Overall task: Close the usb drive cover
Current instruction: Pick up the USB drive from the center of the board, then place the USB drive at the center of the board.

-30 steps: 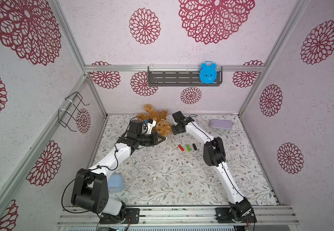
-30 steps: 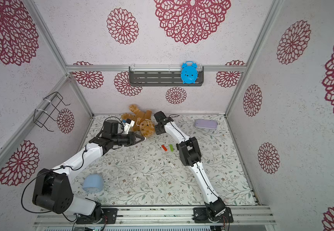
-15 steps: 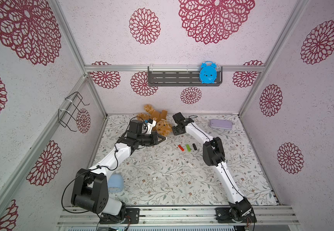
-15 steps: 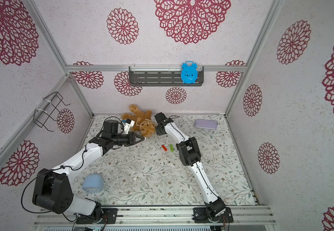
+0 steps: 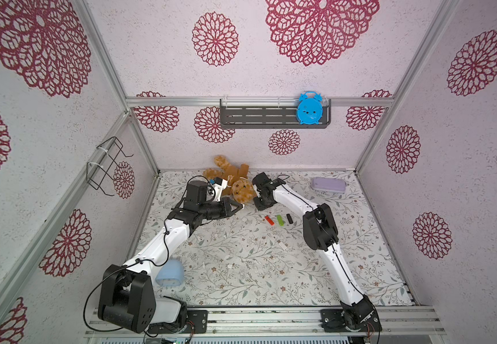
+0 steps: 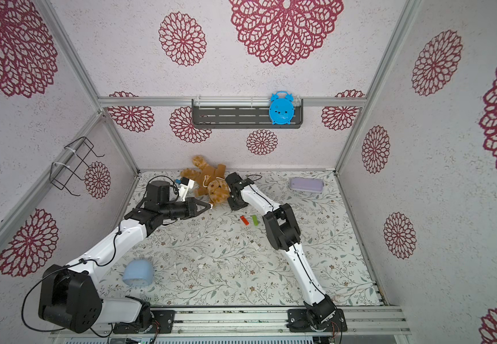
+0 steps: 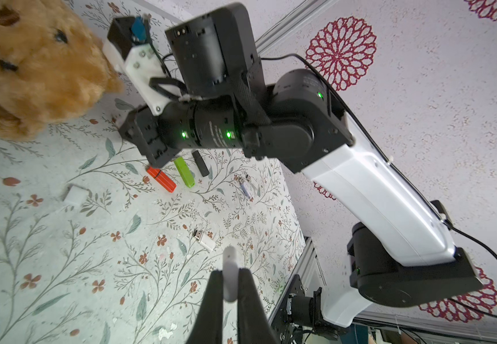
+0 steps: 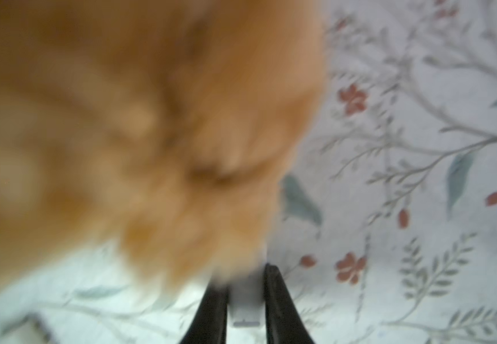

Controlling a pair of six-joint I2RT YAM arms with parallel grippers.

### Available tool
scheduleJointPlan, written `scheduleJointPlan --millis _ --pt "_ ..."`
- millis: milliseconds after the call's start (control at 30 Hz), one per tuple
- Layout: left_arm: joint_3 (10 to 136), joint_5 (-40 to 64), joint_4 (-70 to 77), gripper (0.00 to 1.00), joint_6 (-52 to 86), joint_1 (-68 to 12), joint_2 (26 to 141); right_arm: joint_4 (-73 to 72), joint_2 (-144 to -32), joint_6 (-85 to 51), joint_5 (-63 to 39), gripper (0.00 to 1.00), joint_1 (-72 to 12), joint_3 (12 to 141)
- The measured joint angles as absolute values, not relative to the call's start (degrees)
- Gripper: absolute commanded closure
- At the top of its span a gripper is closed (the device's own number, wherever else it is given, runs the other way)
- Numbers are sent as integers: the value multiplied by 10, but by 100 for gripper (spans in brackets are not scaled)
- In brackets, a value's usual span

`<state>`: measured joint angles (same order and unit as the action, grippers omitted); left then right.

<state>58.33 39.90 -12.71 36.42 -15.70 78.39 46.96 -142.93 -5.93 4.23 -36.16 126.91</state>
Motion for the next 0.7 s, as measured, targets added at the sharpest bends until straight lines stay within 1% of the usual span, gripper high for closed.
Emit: scheduleJointPlan --millis 167,333,500,600,700 --pt "571 389 -127 93 367 -151 764 479 -1381 -56 16 84 -410 1193" --pt "569 385 -126 93 369 -151 762 479 -1359 -56 3 84 -440 1156" --pt "561 380 -127 93 369 -150 748 479 -1290 -62 -4 84 -454 1046" --pt "554 376 -127 93 369 -150 736 502 -1250 -67 -8 82 -463 986" --pt "552 370 -126 93 369 -150 729 515 -1233 -67 -8 75 -471 958"
